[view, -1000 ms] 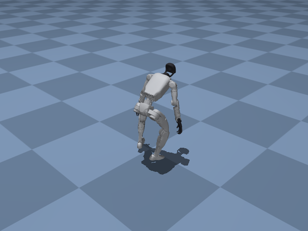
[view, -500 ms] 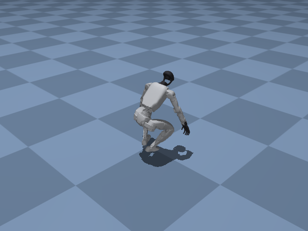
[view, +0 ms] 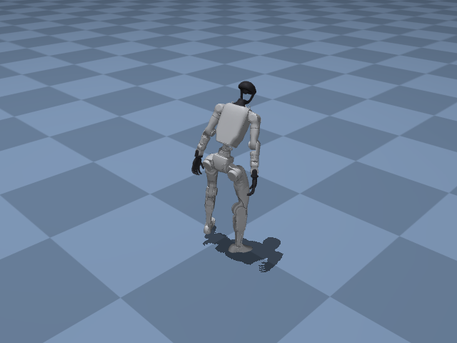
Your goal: Upper body actions
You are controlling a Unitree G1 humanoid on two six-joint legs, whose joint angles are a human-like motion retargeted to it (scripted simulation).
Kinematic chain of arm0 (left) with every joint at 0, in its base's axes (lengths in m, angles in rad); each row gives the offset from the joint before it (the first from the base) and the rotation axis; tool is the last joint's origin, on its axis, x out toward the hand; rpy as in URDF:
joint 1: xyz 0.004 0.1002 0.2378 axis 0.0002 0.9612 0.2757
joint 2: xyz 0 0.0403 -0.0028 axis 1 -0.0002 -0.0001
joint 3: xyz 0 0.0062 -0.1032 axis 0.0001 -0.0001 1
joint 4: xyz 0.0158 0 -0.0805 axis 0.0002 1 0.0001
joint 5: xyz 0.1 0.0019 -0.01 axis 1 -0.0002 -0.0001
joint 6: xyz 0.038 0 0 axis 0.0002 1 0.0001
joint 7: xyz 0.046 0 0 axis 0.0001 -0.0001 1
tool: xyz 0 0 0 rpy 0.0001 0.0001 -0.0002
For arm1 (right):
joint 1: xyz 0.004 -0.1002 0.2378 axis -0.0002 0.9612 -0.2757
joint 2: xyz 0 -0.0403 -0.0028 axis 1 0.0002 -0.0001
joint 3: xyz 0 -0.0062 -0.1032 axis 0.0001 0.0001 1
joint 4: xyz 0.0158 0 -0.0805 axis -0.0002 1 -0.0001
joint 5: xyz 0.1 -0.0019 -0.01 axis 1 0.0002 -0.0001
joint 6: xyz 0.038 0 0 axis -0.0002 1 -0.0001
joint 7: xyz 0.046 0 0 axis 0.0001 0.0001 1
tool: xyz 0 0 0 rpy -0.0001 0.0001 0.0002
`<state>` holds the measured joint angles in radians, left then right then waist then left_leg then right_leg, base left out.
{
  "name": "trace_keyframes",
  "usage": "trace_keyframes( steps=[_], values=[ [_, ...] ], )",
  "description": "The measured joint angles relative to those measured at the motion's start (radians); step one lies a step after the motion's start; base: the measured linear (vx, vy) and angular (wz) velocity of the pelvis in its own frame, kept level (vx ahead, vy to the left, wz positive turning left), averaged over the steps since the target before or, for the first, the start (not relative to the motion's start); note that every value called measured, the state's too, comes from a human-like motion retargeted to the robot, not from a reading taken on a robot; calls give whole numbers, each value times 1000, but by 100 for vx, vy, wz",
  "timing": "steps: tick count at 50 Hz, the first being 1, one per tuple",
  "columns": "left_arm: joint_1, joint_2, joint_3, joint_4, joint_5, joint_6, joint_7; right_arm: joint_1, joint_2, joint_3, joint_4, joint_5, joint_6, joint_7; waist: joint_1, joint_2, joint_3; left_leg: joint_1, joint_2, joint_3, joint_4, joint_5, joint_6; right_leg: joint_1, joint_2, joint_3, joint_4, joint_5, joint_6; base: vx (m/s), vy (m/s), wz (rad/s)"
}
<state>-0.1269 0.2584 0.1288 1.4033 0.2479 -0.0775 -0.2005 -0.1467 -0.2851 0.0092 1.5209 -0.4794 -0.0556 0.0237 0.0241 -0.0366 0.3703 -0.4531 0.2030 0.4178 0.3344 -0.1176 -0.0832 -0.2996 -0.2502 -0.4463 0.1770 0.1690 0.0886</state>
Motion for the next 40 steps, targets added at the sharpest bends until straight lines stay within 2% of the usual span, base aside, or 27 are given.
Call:
trace_keyframes(
  steps=[3, 6, 8, 11, 16, 21, 25, 28, 35, 40],
  values=[
    [98, -56, 62, 38, 26, 2, 46, 122, 30, -16, 10, -36, 10, 21, -16, -26, -59, 97, -69, -3, -117, 35, 18, 91, -31, -59, -75, 19, 7, 39, 11, 31],
    [158, -85, 109, 98, 31, 20, 103, 209, 47, -22, 17, -87, 29, 39, 92, -95, -141, 151, -99, 96, -161, 24, 17, 50, -68, 99, -48, -7, 30, 33, 12, -146],
    [175, -82, 106, 134, 10, 42, 112, 235, 57, -42, 27, -93, 48, 46, 122, -115, -171, 167, -107, 124, -171, 22, 12, 40, -82, 132, -36, -17, 37, 20, 8, -29],
    [170, -69, 82, 150, -22, 53, 115, 220, 62, -72, 39, -43, 63, 37, -8, -68, -159, 156, -124, -22, -166, 42, 23, 134, -58, -41, -93, 10, 12, 5, 3, 194],
    [109, -51, 70, 82, -66, 28, 198, 95, 26, -17, 13, 42, 34, -16, -30, -57, -118, 106, -87, -27, -116, 31, 19, 53, -36, 19, 8, -30, 0, -13, -4, -14],
    [-66, 16, -2, 23, -143, 4, 239, -106, -5, 54, -52, 76, 5, -96, -23, -31, -72, -123, 15, -66, 127, -45, -19, -149, -2, 58, 204, -112, -5, -41, -17, -14],
    [-258, 93, -82, 5, -156, 5, 244, -267, -36, 80, -97, 53, -22, -120, 38, -19, -44, -343, 93, -109, 377, -138, -44, -338, 42, 84, 389, -178, -26, -37, -17, -47],
    [-413, 126, -89, -33, -122, 19, 240, -410, -69, 95, -133, -14, -20, -116, 82, -26, -20, -537, 155, -140, 598, -213, -64, -531, 68, 118, 596, -249, -49, -33, -11, -59],
    [-709, 195, -148, -106, -113, 9, 244, -681, -133, 112, -221, -63, -76, -74, 136, -44, 15, -889, 226, -169, 989, -343, -42, -913, 140, 110, 1016, -386, -154, -19, -6, -40],
    [-893, 222, -196, -136, -54, 24, 261, -813, -182, 135, -276, 0, -152, -163, 177, -81, 80, -1085, 255, -166, 1254, -410, -1, -1125, 134, 88, 1308, -473, -249, -7, -1, -20]
  ],
)
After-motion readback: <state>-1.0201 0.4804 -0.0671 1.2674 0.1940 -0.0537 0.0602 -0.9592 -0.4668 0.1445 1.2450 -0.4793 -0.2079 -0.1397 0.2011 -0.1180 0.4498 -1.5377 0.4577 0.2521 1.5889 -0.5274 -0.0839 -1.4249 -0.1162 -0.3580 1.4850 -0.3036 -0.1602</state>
